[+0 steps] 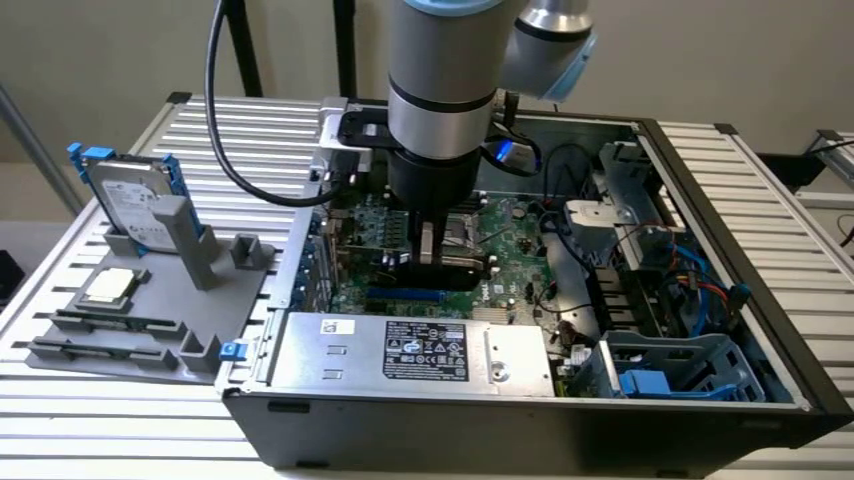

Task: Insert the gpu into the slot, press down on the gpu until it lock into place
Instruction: 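Insert the gpu into the slot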

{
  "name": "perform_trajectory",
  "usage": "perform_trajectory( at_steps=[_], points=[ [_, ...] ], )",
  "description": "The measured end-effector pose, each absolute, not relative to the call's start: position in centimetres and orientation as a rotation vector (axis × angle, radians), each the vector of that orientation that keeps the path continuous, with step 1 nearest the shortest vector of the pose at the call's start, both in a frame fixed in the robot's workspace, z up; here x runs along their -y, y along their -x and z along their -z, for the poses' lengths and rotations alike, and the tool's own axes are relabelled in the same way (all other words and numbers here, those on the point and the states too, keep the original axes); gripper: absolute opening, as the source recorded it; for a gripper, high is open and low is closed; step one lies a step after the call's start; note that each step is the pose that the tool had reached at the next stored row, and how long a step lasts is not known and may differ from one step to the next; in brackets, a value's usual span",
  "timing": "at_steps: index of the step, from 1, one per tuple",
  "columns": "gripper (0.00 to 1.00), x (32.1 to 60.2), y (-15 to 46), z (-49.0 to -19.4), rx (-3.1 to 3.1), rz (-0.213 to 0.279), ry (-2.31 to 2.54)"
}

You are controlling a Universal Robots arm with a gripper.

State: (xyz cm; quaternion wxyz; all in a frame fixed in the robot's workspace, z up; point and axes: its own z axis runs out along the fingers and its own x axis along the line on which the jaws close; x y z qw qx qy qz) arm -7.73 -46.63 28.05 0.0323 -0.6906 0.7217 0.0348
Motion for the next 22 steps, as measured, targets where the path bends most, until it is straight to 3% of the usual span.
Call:
perform_trajectory(
  at_steps=[22],
  points=[
    [0.26,46.31,8.35,-27.89,-2.223,-0.104,2.128]
  ],
)
